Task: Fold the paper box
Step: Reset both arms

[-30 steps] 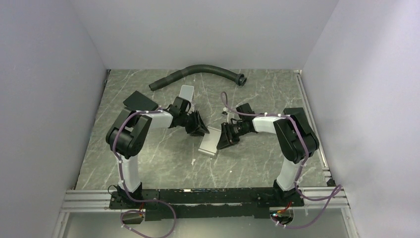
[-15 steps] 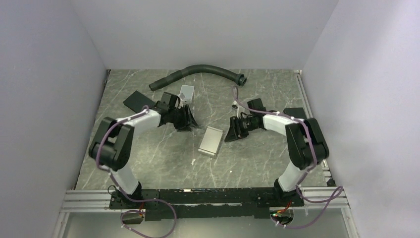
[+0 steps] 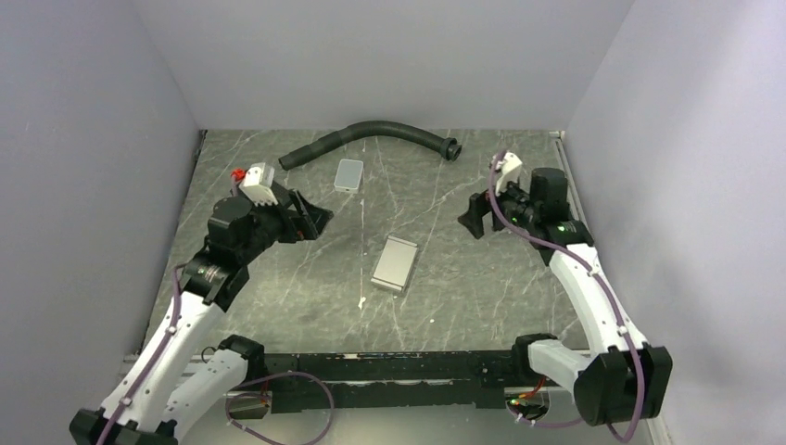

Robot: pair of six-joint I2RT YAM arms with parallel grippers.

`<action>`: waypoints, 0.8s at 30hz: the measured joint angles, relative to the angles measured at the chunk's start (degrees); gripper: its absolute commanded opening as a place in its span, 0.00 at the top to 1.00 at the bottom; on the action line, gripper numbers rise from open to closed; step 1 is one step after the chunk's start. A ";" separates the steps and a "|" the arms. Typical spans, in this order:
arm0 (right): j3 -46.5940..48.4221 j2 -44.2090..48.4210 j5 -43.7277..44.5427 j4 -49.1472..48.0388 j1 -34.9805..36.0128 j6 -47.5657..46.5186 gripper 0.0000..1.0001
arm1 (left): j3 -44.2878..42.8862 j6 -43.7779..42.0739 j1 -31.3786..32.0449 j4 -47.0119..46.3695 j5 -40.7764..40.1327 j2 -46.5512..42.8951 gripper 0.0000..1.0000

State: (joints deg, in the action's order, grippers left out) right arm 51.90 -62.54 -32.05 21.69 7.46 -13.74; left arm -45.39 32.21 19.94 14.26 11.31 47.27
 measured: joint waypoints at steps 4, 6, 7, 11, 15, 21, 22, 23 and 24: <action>-2.14 5.79 2.71 -0.90 -4.46 4.50 0.01 | -1.18 -2.54 -0.24 6.29 -0.68 -4.00 0.00; -3.48 9.31 4.02 -1.16 -6.29 6.67 0.00 | -1.25 -3.13 -0.24 9.05 -0.63 -4.72 0.00; -3.93 10.95 4.81 -1.33 -7.30 7.85 0.00 | -1.25 -3.32 -0.24 10.27 -0.61 -4.92 0.01; -5.05 15.10 6.88 -2.64 -10.84 11.39 0.00 | -1.25 -4.09 -0.24 13.64 -0.15 -6.49 0.01; -5.77 16.98 6.88 -3.02 -13.94 13.29 0.00 | -1.25 -4.50 -0.24 14.34 0.48 -7.56 0.00; -7.32 18.64 4.26 -3.78 -18.64 14.93 0.00 | -1.20 -5.90 -0.24 14.34 0.85 -6.60 0.00; -7.48 18.73 3.91 -3.78 -19.06 15.15 0.00 | -1.20 -6.27 -0.24 14.34 0.83 -6.29 0.00; -7.56 18.75 3.56 -3.82 -19.37 15.30 0.00 | -1.20 -6.69 -0.24 14.34 0.81 -5.92 0.00; -7.63 18.75 3.37 -3.85 -19.54 15.32 0.00 | -1.20 -7.15 -0.24 14.34 0.79 -5.53 0.00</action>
State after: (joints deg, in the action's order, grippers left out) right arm 44.27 -43.79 -28.69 17.85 -12.08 1.58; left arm -46.59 25.06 19.70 28.60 12.10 41.74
